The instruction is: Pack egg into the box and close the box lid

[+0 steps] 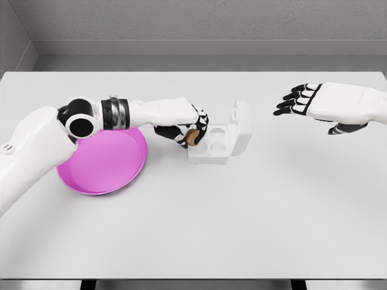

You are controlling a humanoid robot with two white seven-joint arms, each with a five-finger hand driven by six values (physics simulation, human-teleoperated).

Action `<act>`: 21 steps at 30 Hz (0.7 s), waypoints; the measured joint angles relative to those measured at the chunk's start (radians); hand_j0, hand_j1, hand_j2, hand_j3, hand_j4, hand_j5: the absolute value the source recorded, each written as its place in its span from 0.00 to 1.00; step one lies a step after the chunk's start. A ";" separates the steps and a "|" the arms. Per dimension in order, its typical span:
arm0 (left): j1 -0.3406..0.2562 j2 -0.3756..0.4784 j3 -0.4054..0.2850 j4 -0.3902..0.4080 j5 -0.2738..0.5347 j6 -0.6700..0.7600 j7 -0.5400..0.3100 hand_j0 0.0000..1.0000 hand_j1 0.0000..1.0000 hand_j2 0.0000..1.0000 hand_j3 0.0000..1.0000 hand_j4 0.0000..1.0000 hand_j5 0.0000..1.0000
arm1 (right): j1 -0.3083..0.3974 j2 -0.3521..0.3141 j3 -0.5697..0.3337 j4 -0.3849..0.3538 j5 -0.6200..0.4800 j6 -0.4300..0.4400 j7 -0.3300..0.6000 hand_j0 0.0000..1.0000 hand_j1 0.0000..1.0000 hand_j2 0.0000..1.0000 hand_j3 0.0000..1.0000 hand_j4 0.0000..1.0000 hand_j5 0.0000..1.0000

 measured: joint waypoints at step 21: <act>0.011 -0.028 -0.053 0.098 0.125 0.000 0.014 0.25 0.25 0.25 0.25 0.25 0.25 | -0.002 -0.003 0.000 -0.001 0.001 0.000 0.000 1.00 1.00 1.00 1.00 1.00 1.00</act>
